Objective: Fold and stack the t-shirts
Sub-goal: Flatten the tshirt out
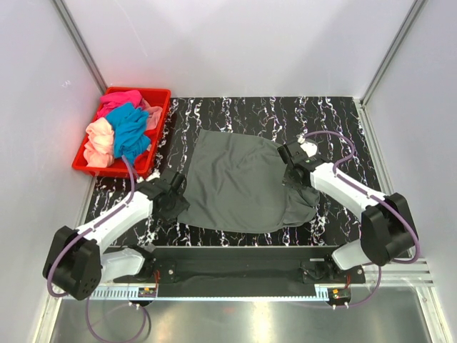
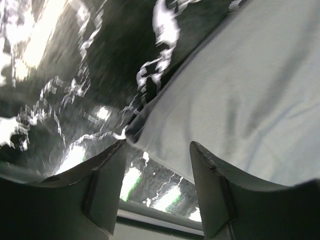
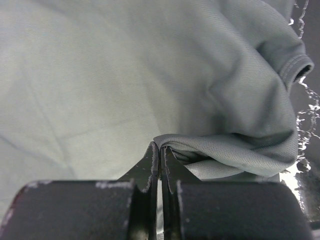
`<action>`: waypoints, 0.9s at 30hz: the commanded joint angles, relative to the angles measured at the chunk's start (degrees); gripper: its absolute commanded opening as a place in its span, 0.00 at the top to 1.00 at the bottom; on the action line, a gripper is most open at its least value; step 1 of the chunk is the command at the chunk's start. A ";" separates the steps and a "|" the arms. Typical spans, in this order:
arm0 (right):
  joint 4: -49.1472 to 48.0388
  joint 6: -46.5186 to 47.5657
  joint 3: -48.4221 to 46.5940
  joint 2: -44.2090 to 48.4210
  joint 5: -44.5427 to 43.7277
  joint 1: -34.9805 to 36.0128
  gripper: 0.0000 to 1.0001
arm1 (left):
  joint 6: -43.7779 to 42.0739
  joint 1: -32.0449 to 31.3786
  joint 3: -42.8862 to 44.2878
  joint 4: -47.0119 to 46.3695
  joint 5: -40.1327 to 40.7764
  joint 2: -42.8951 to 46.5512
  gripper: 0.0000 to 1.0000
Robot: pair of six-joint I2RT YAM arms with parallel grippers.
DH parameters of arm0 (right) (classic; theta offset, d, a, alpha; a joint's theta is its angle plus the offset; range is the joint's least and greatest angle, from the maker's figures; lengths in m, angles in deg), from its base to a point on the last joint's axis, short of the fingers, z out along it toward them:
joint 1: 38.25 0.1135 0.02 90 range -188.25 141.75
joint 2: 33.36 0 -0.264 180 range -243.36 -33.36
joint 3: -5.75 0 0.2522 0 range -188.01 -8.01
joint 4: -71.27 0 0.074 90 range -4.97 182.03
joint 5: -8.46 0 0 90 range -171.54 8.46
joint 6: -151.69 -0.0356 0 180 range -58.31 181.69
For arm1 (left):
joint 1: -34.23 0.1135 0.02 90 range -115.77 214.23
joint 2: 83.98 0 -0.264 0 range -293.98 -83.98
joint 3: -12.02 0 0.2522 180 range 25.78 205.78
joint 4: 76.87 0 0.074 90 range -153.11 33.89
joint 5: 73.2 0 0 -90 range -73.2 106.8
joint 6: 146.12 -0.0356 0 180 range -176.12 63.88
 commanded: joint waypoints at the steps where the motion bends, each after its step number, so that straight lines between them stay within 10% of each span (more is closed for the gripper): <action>1: -2.66 0.23 0.54 2.16 1.27 -0.15 1.00 | 11.05 0.02 -1.14 3.62 -1.28 0.97 0.43; 17: -1.00 2.69 -2.35 0.40 1.18 -0.32 0.99 | 12.38 -0.07 -8.18 -6.74 0.57 1.15 0.44; 24: 10.40 0.50 -5.16 5.84 2.15 -0.50 0.36 | 10.71 -0.07 -6.95 -7.27 1.36 2.11 1.00; 27: 16.74 -1.69 -6.30 9.45 1.89 -1.11 0.26 | 11.15 0.02 -6.77 -5.78 3.47 3.96 1.00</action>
